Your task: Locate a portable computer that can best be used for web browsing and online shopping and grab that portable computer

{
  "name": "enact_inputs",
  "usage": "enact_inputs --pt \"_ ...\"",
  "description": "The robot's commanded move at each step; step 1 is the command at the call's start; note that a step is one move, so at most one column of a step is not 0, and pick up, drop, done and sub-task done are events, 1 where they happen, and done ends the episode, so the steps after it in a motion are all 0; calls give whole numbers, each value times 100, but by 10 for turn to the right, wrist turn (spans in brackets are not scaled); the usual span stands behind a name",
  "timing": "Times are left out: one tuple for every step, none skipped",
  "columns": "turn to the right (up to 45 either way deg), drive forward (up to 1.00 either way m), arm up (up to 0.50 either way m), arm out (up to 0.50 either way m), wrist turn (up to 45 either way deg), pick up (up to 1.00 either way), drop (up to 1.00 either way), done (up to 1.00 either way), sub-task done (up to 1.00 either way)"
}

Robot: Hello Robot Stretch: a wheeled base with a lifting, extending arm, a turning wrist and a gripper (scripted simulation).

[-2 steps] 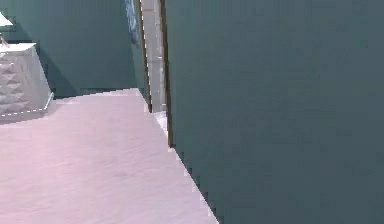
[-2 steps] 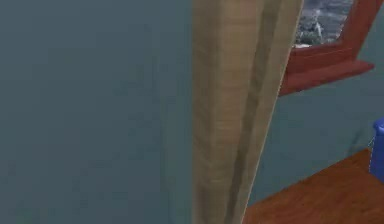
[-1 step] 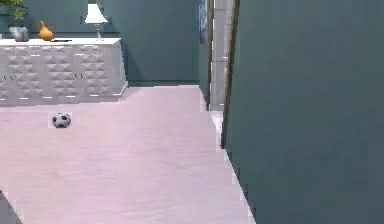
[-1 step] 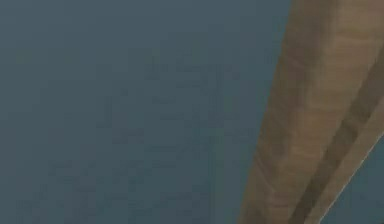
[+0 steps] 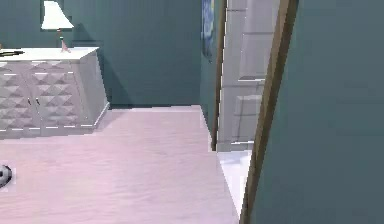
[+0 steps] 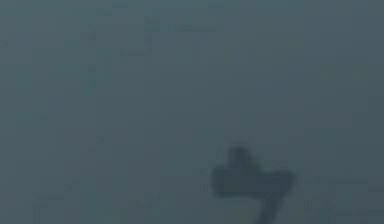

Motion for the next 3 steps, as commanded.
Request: enact_inputs --pt "-30 0 0 0 0 0 0 0 0" --pt "0 100 0 0 0 0 0 0 0" --pt "-30 0 0 0 0 0 0 0 0"
